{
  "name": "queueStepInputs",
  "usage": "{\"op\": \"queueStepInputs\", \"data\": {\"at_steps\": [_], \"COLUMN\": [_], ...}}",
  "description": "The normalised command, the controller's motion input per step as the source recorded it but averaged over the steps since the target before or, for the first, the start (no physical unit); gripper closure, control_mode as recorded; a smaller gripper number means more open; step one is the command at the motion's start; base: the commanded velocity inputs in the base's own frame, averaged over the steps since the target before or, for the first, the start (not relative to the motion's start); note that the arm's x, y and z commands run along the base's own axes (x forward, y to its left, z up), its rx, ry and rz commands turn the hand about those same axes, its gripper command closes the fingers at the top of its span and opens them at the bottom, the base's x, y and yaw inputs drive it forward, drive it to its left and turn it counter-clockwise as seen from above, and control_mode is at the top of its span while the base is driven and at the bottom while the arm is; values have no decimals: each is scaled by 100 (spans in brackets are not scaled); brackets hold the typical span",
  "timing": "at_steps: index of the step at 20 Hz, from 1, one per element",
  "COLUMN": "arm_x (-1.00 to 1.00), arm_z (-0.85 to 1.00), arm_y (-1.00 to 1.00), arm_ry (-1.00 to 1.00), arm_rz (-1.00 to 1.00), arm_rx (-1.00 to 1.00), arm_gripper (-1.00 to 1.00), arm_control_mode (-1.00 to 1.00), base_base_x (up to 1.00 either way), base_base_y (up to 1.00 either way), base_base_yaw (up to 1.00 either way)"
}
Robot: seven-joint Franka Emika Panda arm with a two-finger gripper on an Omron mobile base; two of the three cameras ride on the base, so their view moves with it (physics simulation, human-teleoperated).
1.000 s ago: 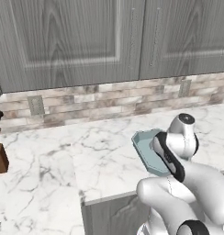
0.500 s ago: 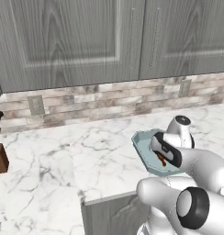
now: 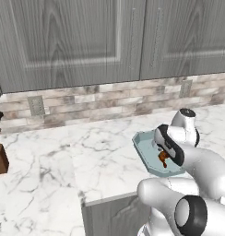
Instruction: Place one squash and one chicken drumstick in each tupperware on the nearby counter, to pack two identical lunches.
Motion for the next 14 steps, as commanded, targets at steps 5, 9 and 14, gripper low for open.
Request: {"op": "queueStepInputs", "data": {"at_steps": [5, 9, 14], "arm_x": [-94, -100, -100], "arm_z": [54, 22, 37], "arm_y": [0, 0, 0], "arm_ry": [0, 0, -12], "arm_rz": [-4, -7, -2], "arm_rx": [0, 0, -1], "arm_gripper": [-100, -100, -100], "arm_control_mode": [-100, -100, -100], "base_base_x": [0, 0, 0], "base_base_y": [0, 0, 0], "base_base_yaw": [0, 0, 0]}}
